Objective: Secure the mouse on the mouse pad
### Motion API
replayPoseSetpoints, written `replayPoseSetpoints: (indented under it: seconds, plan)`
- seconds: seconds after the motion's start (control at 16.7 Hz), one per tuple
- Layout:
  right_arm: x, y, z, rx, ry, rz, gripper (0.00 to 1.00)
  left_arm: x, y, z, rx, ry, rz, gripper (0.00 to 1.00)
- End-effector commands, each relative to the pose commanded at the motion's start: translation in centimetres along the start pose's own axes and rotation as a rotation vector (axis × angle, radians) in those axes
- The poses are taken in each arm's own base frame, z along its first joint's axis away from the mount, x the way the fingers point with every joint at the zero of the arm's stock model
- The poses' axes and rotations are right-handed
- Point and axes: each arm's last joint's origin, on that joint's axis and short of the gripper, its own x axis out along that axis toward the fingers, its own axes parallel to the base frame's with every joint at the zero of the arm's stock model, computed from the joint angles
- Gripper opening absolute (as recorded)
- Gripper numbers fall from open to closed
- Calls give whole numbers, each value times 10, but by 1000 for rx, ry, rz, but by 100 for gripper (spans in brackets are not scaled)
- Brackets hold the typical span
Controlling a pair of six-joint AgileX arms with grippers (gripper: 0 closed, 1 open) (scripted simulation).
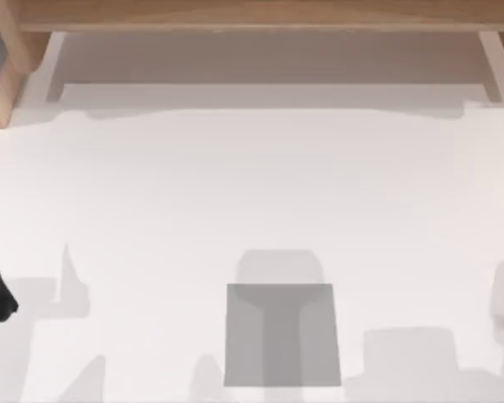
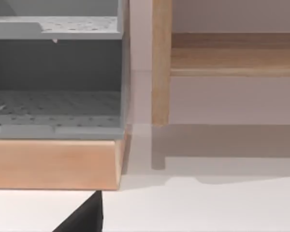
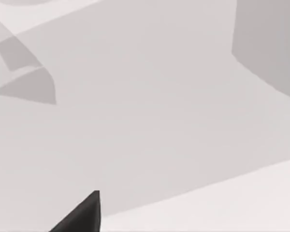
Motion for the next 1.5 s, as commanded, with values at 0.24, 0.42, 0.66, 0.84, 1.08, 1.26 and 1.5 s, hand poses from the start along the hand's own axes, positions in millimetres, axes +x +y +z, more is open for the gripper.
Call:
replayPoseSetpoints:
  seconds: [0.24, 0.42, 0.66, 0.84, 1.08, 1.26, 1.5]
  plan:
    - [-10, -41, 12, -231, 6, 95, 100, 0, 0, 0, 0, 0, 0, 100]
    - [-26, -68, 21, -353, -17, 59, 100, 0, 0, 0, 0, 0, 0, 100]
    - [-36, -80, 25, -407, -30, 23, 100, 0, 0, 0, 0, 0, 0, 100]
    - [-36, -80, 25, -407, -30, 23, 100, 0, 0, 0, 0, 0, 0, 100]
    - [-26, -80, 27, -407, -29, 25, 100, 0, 0, 0, 0, 0, 0, 100]
    - [4, -82, 28, -406, -30, 22, 100, 0, 0, 0, 0, 0, 0, 100]
    - [48, -80, 29, -406, -31, 17, 100, 0, 0, 0, 0, 0, 0, 100]
